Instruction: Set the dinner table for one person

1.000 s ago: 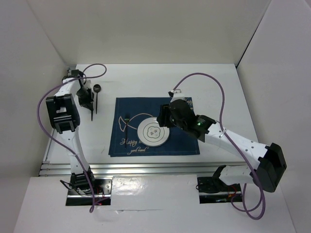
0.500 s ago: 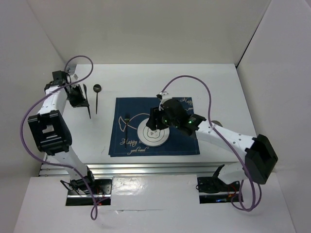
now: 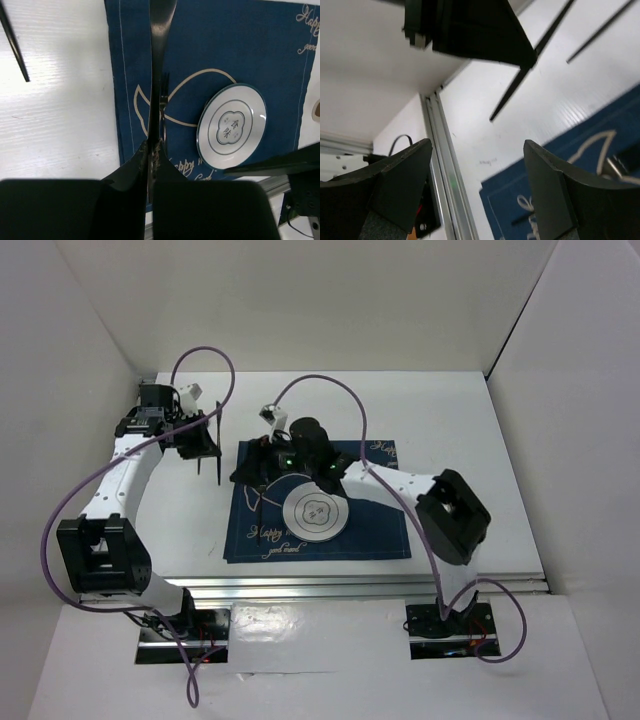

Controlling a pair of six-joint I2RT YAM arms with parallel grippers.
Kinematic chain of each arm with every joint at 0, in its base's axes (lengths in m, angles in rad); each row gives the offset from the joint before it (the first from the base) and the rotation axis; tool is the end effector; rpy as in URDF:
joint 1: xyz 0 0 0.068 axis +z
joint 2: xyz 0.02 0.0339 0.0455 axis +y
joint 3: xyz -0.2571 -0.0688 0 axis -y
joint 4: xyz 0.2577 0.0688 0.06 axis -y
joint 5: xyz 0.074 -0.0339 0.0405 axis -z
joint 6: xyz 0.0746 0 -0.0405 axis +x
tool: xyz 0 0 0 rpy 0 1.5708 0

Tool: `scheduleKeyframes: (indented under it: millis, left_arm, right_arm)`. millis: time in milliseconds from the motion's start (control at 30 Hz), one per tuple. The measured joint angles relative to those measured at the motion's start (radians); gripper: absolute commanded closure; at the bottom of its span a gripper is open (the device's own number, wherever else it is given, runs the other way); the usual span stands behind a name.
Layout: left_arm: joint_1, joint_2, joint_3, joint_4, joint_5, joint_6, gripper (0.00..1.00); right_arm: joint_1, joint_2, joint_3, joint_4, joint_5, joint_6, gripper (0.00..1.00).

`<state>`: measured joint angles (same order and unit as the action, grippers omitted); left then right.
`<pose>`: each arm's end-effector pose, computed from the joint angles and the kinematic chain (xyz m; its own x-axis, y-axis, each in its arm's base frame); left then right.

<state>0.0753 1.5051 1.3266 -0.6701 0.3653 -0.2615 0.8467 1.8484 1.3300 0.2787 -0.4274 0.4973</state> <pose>0.3633 0.0007 0.2755 -0.7655 -0.2999 -0.5693 -0.0338 0.9023 -0.4298 0.2961 0.3814 0.2515 -0.5907 -0.0126 -0.8068 -0.7585 0.3496 0.5499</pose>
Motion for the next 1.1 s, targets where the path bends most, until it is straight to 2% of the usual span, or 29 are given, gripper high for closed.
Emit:
scheduleKeyframes:
  millis: [133, 300, 433, 467, 600, 633, 767, 833, 867, 1100]
  left_arm:
    - [-0.024, -0.012, -0.001, -0.009, -0.002, -0.008, 1.00]
    - [-0.048, -0.015, -0.001, -0.011, -0.005, -0.016, 1.00]
    - [-0.061, -0.015, -0.001, -0.017, -0.005, -0.034, 1.00]
    - [-0.061, -0.015, -0.001, -0.018, -0.003, -0.035, 1.00]
    - [-0.061, -0.022, -0.010, -0.018, -0.001, -0.050, 1.00]
    - [-0.061, -0.026, -0.013, -0.017, -0.002, -0.054, 1.00]
    - [-0.058, -0.041, -0.016, -0.016, -0.014, -0.053, 1.00]
    - [-0.058, -0.043, -0.018, -0.016, -0.016, -0.053, 1.00]
    - [-0.058, -0.043, -0.018, -0.016, -0.016, -0.054, 1.00]
    - [-0.061, -0.046, -0.031, -0.015, 0.016, -0.061, 1.00]
  right_arm:
    - [0.000, 0.109, 0.066, 0.138, -0.048, 0.067, 0.24]
    - [0.001, 0.206, 0.111, 0.164, -0.060, 0.141, 0.29]
    - [0.004, 0.223, 0.111, 0.167, -0.060, 0.172, 0.44]
    - [0.004, 0.224, 0.111, 0.173, -0.059, 0.179, 0.54]
    - [0.006, 0.238, 0.136, 0.181, -0.058, 0.199, 0.78]
    - [0.006, 0.243, 0.142, 0.179, -0.055, 0.203, 0.79]
    - [0.006, 0.253, 0.148, 0.173, -0.047, 0.223, 0.81]
    - [0.006, 0.255, 0.150, 0.172, -0.046, 0.230, 0.77]
    - [0.006, 0.255, 0.150, 0.171, -0.046, 0.234, 0.71]
    - [0.006, 0.283, 0.168, 0.176, -0.049, 0.253, 0.65]
